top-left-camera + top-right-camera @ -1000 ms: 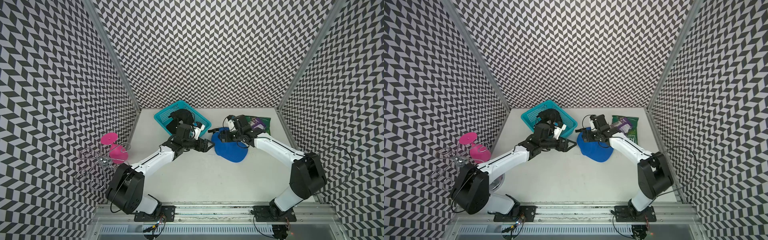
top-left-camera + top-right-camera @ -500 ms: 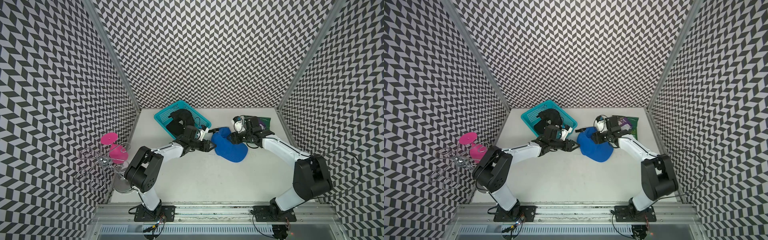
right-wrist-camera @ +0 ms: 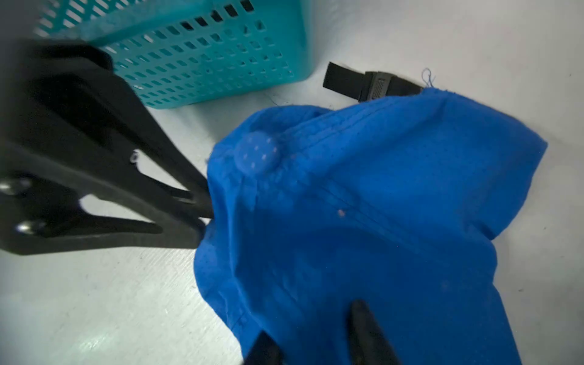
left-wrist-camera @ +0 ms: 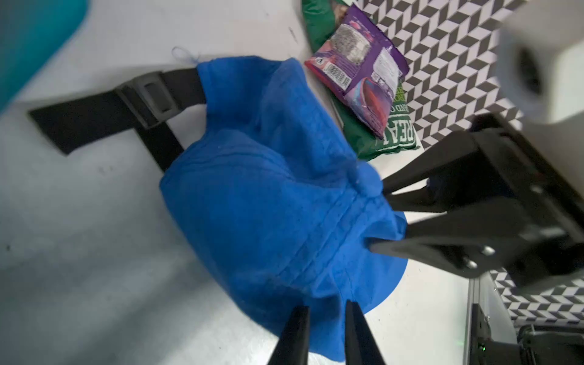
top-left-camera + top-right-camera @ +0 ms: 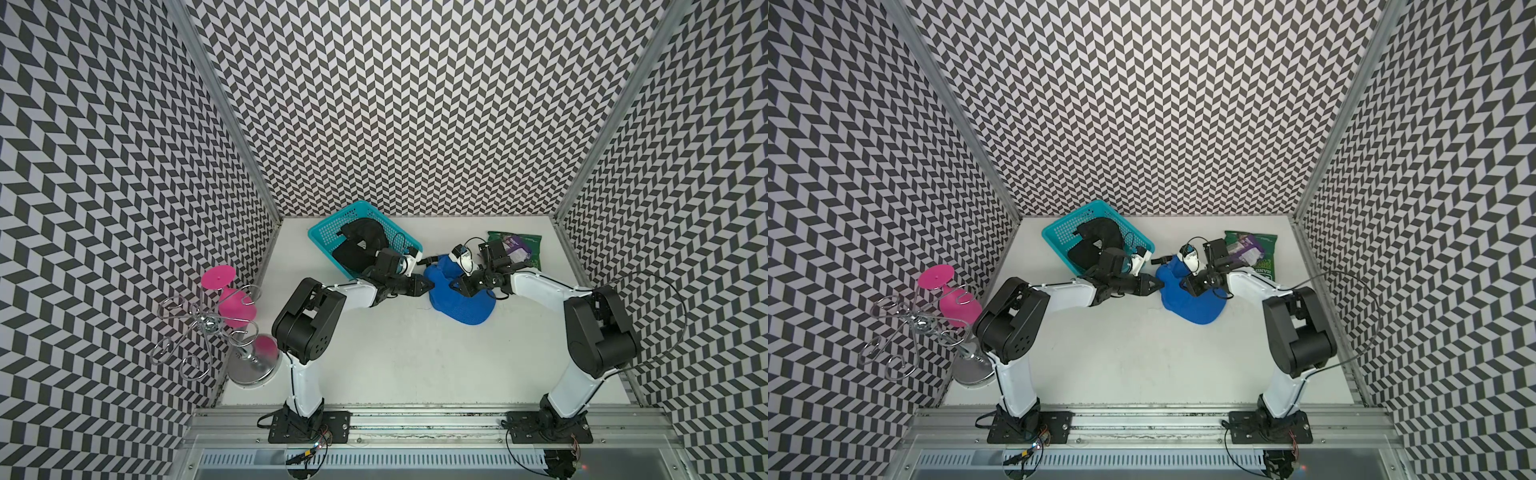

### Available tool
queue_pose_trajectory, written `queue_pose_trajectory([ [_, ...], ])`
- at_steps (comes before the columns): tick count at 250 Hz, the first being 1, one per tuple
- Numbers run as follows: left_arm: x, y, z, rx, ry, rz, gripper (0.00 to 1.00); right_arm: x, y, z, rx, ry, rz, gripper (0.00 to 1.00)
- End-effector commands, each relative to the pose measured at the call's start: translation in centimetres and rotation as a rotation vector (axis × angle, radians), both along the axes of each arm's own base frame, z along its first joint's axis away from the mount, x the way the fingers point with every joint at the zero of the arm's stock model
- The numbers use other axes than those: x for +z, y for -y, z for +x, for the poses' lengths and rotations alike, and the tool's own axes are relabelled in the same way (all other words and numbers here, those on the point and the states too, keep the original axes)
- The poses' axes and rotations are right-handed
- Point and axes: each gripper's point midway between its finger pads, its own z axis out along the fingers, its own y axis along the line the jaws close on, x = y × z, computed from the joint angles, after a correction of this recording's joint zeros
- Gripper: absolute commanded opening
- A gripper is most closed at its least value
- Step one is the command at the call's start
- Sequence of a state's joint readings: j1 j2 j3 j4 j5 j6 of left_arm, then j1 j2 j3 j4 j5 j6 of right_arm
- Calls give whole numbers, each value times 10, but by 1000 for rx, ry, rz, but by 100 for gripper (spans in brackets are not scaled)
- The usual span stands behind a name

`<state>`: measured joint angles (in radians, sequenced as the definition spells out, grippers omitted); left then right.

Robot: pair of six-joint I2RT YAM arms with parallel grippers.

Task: Turn the baseball cap inside out
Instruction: Smooth out the baseball cap at the center of the board.

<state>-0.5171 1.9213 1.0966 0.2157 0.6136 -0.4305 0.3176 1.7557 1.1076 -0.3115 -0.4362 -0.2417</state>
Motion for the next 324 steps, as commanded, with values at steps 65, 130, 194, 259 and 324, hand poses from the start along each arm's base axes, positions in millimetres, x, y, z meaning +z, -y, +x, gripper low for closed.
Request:
queue_pose_trajectory([
  [65, 84, 3, 50, 74, 415, 237, 0, 100, 16, 16, -385, 187, 138, 0],
  [130, 82, 2, 56, 110, 372, 215, 29, 62, 13, 7, -658, 45, 243, 0],
  [194, 81, -7, 26, 88, 300, 163, 61, 69, -32, -2, -498, -57, 281, 47],
  [259, 68, -11, -18, 50, 166, 29, 71, 113, 19, -5, -545, 103, 319, 74],
  [324, 33, -5, -9, 76, 99, 35, 61, 83, 31, 15, -431, 2, 314, 62],
])
